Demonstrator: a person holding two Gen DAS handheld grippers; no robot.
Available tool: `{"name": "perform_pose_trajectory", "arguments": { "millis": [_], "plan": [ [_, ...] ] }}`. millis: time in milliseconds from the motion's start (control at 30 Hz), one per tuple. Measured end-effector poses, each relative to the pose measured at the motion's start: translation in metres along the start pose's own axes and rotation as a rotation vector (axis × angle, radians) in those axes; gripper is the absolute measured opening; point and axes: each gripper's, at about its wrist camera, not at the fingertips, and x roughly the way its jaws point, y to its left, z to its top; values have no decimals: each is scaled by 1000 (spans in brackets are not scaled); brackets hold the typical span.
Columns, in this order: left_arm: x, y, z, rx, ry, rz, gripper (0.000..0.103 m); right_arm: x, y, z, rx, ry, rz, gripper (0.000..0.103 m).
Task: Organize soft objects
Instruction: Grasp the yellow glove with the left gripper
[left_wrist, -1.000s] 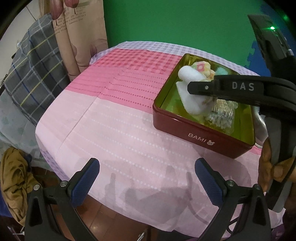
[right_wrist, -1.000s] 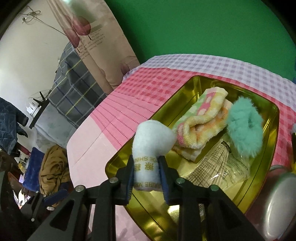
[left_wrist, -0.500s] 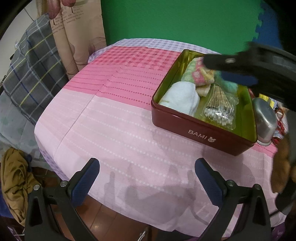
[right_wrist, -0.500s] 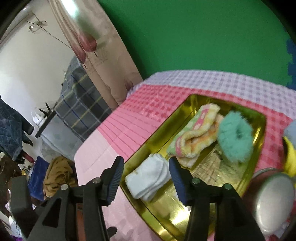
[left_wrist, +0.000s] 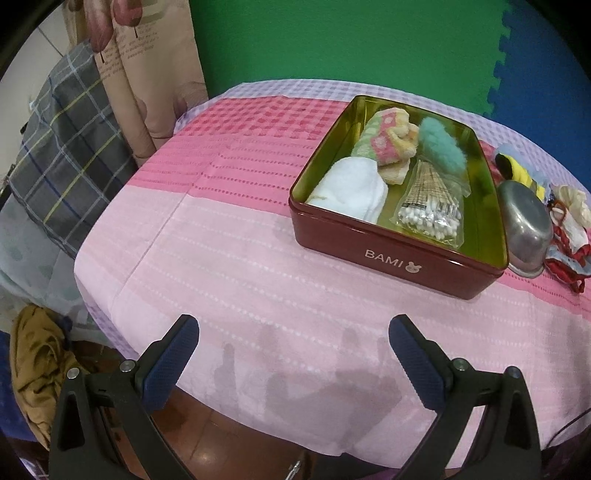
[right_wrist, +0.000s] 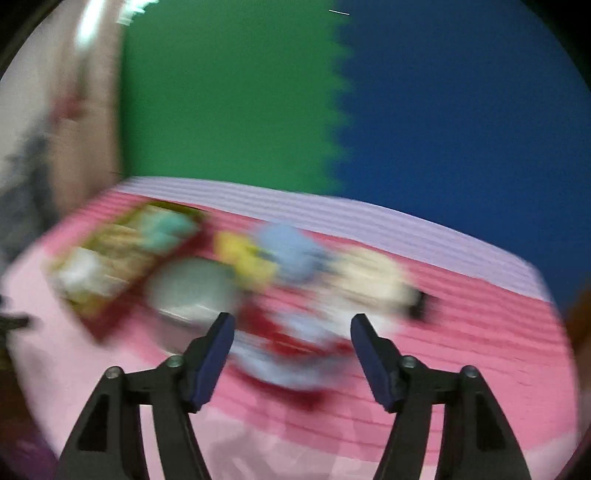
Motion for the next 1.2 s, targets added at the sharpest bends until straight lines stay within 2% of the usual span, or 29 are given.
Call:
{"name": "perform_pose_trajectory", "arguments": {
  "millis": [67,133,300,400,500,600,667,800,867,933,1033,1133,1200],
  "plan": [
    [-2,-3,-1,13,-9,11,102,7,-38,-12,49,39,-67,68],
    [-4,-6,-2,23,-12,13,102,17,-75,-24,95,93,-170,68],
    [-14,-16,-1,56,-15,-13,102,37,-133,-46,194,190,-263,68],
    [-23,-27,3,71,-16,-79,102,43,-143,-51,249,224,-242,68],
    [-32,-46,14,113,-9,-180,102,48,-141,-53,253,243,-217,68],
    [-44,-80,33,198,-33,-218,102,50,-137,-51,231,233,-206,68],
    [-50,-107,50,251,-33,-293,102,50,-137,-51,231,233,-184,68],
    [-41,-158,96,269,65,-511,102,49,-138,-52,239,228,-150,68],
    [-27,-179,119,255,113,-562,102,49,-138,-51,239,227,-132,69],
    [-10,-200,140,254,148,-573,102,49,-139,-53,239,224,-119,69],
    [20,-224,168,239,205,-543,102,49,-139,-53,242,215,-91,69],
    [47,-235,181,234,276,-519,102,48,-140,-52,254,203,-62,69],
    [60,-241,184,232,312,-532,102,48,-141,-52,262,196,-45,69]
  ]
}}
